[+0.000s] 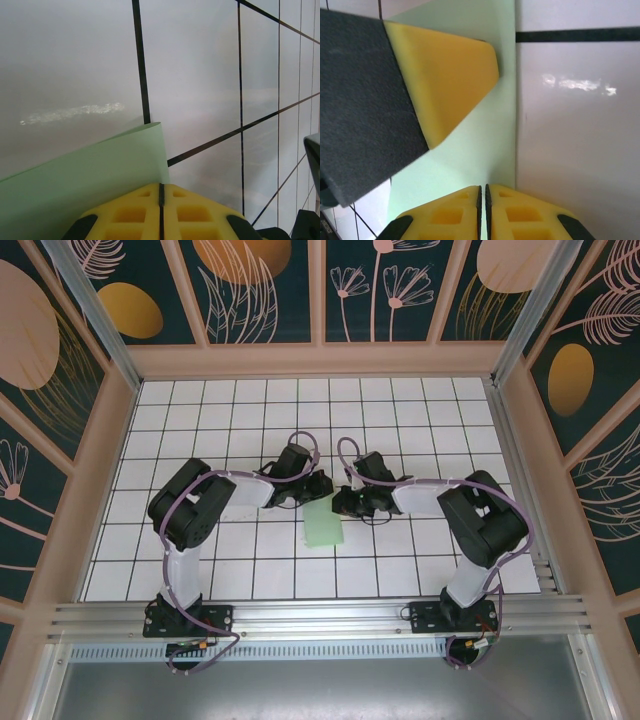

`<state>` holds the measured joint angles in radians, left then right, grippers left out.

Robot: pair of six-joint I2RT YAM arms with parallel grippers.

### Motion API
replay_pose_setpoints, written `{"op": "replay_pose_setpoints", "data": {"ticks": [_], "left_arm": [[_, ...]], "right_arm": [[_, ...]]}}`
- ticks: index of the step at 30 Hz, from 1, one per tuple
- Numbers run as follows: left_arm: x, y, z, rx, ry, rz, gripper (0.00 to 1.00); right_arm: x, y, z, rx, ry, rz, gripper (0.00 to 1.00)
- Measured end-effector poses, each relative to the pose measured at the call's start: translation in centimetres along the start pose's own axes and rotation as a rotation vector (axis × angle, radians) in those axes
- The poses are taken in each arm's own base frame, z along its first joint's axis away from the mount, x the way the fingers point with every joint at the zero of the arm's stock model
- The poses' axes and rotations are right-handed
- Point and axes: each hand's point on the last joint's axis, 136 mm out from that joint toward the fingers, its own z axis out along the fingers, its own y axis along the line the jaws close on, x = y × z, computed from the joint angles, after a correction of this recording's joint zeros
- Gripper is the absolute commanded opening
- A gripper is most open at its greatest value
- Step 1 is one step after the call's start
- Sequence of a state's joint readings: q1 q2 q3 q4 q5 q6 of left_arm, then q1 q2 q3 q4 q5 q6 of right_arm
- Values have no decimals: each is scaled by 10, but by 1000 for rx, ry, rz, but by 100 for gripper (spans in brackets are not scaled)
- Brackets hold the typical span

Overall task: Fold a paper plane with a square sheet of paper (pick it up from the middle)
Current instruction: Fold the square sheet of paper in half at the center of the table.

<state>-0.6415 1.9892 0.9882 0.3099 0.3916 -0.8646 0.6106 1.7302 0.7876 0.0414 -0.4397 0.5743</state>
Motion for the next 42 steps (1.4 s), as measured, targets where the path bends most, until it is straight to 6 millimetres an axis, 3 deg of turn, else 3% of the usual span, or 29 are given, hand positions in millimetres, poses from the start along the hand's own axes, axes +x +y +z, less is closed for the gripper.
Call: {"op": "replay_pose_setpoints", "data": {"ticks": [10,20,34,42], "left_arm": [[0,1,1,-14,-10,1,9],[-1,2,1,-22,-18,-8,9],[-3,3,1,-24,-28,-15,10],[-3,3,1,-21,-35,-19,10]], "right_arm": [[9,-1,0,-5,8,-22,12],[35,0,-7,-2,69,-49,13],[49,21,-10,-35,94,-87,14],[61,9,-6,-17,117,-63,13]]}}
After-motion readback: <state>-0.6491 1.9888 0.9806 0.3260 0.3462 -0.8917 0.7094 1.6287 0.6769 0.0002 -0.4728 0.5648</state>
